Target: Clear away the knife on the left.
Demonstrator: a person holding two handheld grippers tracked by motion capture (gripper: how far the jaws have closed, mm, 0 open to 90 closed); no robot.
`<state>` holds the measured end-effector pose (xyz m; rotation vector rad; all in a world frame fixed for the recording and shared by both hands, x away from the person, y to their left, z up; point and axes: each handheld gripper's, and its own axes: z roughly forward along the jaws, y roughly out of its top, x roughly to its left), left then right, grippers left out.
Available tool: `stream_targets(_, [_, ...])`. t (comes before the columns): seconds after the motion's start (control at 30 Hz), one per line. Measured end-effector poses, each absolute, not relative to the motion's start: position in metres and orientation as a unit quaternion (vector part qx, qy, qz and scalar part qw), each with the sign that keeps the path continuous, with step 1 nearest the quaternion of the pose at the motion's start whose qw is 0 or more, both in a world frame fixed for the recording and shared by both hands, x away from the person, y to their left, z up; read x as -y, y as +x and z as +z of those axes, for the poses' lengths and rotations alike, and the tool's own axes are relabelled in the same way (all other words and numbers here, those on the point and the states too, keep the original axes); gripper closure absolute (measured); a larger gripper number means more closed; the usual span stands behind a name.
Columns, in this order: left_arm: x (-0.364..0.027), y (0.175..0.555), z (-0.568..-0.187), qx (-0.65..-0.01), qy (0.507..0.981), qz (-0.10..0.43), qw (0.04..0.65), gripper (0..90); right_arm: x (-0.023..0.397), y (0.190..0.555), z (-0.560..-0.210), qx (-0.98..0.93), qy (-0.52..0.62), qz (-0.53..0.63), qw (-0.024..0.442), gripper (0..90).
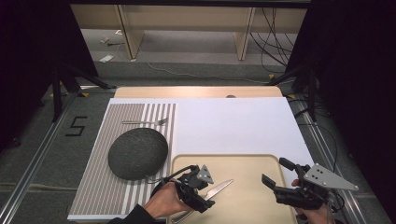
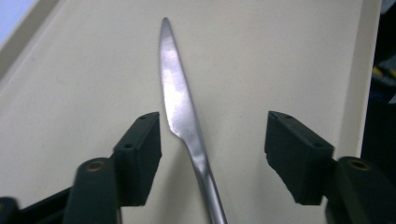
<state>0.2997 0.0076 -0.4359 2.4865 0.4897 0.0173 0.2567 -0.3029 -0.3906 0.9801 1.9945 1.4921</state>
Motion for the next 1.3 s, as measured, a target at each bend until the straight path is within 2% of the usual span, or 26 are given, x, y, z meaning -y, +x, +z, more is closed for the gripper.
stream_targets(0.1, [0.001, 0.300, -0.438, -0.174, 0.942, 0.009, 0.286, 48.6, 0.303, 0.257, -0.391, -0.725, 0.357, 0.543, 0.231, 17.9])
stream_targets(0.2, [0.006, 0.305, -0.440, -0.179, 0.942, 0.019, 0.282, 68.5, 0.302, 0.257, -0.391, -0.726, 0.357, 0.540, 0.231, 17.9])
stream_targets(0.27, [0.009, 0.309, -0.442, -0.178, 0.944, 0.009, 0.278, 74.5, 0.302, 0.257, -0.391, -0.725, 0.357, 0.542, 0.231, 17.9])
stream_targets(0.5, [0.025, 0.316, -0.460, -0.161, 0.954, -0.004, 0.252, 87.6, 0.302, 0.257, -0.391, -0.724, 0.358, 0.543, 0.230, 18.0])
stream_targets(0.6, [0.030, 0.317, -0.464, -0.151, 0.958, -0.004, 0.245, 89.4, 0.302, 0.257, -0.391, -0.724, 0.357, 0.544, 0.230, 18.0])
stream_targets(1.3, [0.013, 0.332, -0.465, -0.205, 0.946, 0.022, 0.251, 89.7, 0.303, 0.256, -0.391, -0.723, 0.357, 0.546, 0.227, 18.1])
